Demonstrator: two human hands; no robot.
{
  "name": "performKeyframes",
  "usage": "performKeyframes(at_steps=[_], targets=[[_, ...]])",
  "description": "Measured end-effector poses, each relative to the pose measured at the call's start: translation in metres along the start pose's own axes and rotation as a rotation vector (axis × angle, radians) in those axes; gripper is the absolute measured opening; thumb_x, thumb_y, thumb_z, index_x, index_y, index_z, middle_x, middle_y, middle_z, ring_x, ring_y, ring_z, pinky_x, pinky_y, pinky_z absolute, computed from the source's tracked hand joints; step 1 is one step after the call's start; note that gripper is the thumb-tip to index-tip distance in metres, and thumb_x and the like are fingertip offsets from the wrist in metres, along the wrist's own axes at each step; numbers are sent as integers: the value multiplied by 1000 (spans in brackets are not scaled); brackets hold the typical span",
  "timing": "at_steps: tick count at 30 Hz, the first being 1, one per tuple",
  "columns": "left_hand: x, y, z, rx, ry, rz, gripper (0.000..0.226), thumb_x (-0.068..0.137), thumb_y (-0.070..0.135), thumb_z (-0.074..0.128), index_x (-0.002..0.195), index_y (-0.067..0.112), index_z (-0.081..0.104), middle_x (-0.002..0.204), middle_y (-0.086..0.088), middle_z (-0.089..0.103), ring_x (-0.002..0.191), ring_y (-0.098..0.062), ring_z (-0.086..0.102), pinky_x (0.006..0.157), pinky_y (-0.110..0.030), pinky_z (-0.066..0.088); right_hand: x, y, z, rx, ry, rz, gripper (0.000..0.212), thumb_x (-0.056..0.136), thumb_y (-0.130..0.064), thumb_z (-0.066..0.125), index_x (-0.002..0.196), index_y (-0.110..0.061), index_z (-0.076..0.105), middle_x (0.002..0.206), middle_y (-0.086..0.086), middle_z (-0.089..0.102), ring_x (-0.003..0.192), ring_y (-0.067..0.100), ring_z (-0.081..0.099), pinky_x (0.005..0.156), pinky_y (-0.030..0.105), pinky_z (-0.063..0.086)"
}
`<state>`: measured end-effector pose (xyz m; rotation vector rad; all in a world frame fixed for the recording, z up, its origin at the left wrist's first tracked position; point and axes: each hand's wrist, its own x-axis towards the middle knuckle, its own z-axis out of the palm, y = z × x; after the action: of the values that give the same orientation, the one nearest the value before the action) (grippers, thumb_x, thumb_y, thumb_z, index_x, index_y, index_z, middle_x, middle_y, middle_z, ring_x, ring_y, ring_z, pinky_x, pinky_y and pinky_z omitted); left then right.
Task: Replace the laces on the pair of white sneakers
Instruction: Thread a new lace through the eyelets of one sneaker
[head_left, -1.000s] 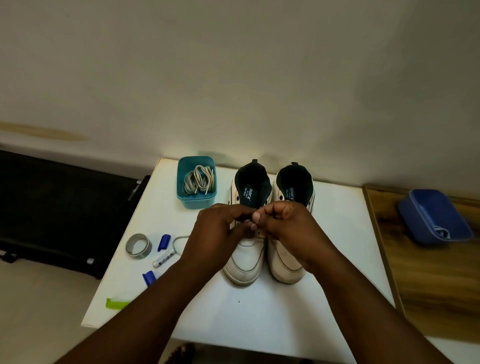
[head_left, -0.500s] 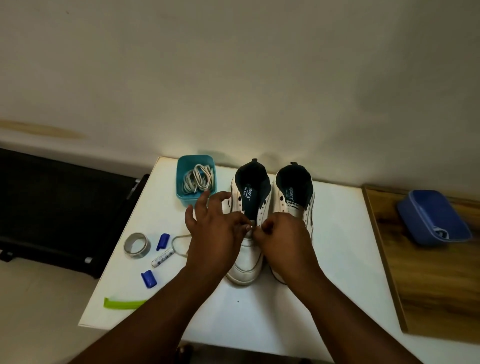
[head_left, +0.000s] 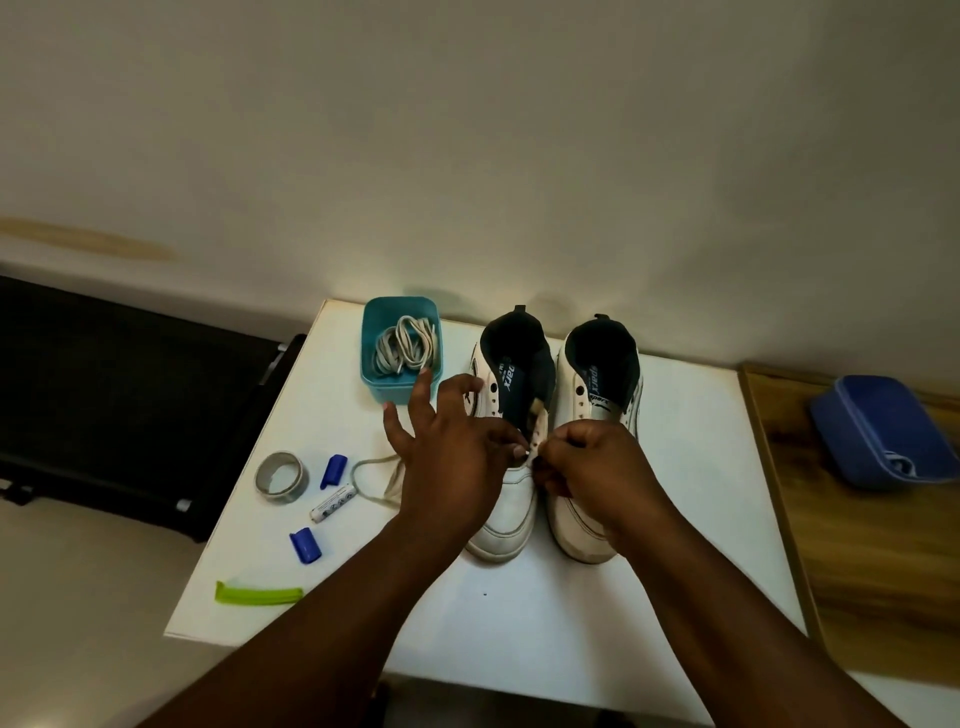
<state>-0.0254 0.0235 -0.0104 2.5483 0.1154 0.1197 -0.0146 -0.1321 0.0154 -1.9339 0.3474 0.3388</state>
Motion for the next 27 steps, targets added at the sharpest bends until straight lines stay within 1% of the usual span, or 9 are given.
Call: performKeyframes(at_steps=[4, 9, 12, 15, 18, 20, 22, 24, 27], targets=[[-1, 3, 0, -74, -12, -46, 4, 86, 48, 75, 88, 45, 76, 150, 15, 34, 154, -22, -1, 121, -57, -6, -2, 1, -1, 12, -17, -9, 21, 93, -4, 61, 78, -8, 75, 74, 15, 75, 68, 24, 70, 69, 36, 58], [1, 4, -4, 54, -27, 19, 7, 88, 47, 73, 92, 45, 77, 146, 11, 38, 153, -26, 7, 121, -57, -3, 1, 6, 1, -92, 9, -80, 21, 91, -11, 63, 75, -16, 75, 69, 7, 73, 60, 17, 66, 62, 34, 53], [1, 6, -3, 130, -32, 65, 9, 88, 41, 72, 93, 46, 77, 144, 9, 40, 151, -27, 10, 120, -59, 1, 3, 12, 4, -199, 60, -154, 19, 91, -18, 66, 74, -20, 74, 67, -1, 71, 64, 17, 69, 65, 37, 57], [2, 5, -2, 69, -49, 7, 7, 89, 41, 72, 93, 46, 77, 145, 12, 37, 152, -25, 7, 120, -57, 0, 3, 14, 0, -242, 33, -197, 19, 95, -20, 66, 79, -25, 76, 69, -7, 72, 65, 9, 68, 68, 33, 57], [0, 4, 2, 32, -57, -40, 6, 91, 43, 72, 94, 46, 75, 148, 13, 33, 153, -25, 3, 121, -59, 0, -2, 19, -4, -320, 37, -239, 17, 92, -15, 70, 91, -30, 78, 86, -13, 75, 80, 2, 69, 80, 27, 56], [-2, 4, 4, 0, -65, -70, 6, 91, 46, 71, 95, 46, 75, 151, 14, 31, 154, -25, 1, 121, -60, 0, -9, 26, 0, -476, 107, -243, 16, 90, -25, 74, 103, -32, 78, 97, -13, 75, 89, 6, 68, 84, 29, 55], [-2, 4, 6, -17, -81, -100, 7, 92, 48, 69, 96, 47, 75, 153, 16, 28, 154, -25, -1, 121, -60, 0, -14, 29, 4, -566, 143, -250, 16, 90, -34, 72, 105, -31, 77, 99, -11, 75, 92, 11, 69, 83, 35, 57], [-1, 3, 8, -27, -106, -123, 10, 92, 50, 68, 99, 47, 75, 155, 17, 26, 154, -24, -3, 120, -60, -1, -14, 33, 6, -512, 143, -279, 13, 91, -34, 71, 102, -30, 78, 95, -11, 75, 89, 10, 69, 81, 36, 58], [-1, 4, 9, -4, -127, -120, 13, 93, 52, 66, 102, 47, 74, 156, 16, 24, 154, -25, -4, 120, -59, -3, -12, 32, 3, -394, 141, -268, 6, 91, -30, 74, 93, -29, 79, 84, -16, 74, 80, 1, 68, 77, 30, 57]])
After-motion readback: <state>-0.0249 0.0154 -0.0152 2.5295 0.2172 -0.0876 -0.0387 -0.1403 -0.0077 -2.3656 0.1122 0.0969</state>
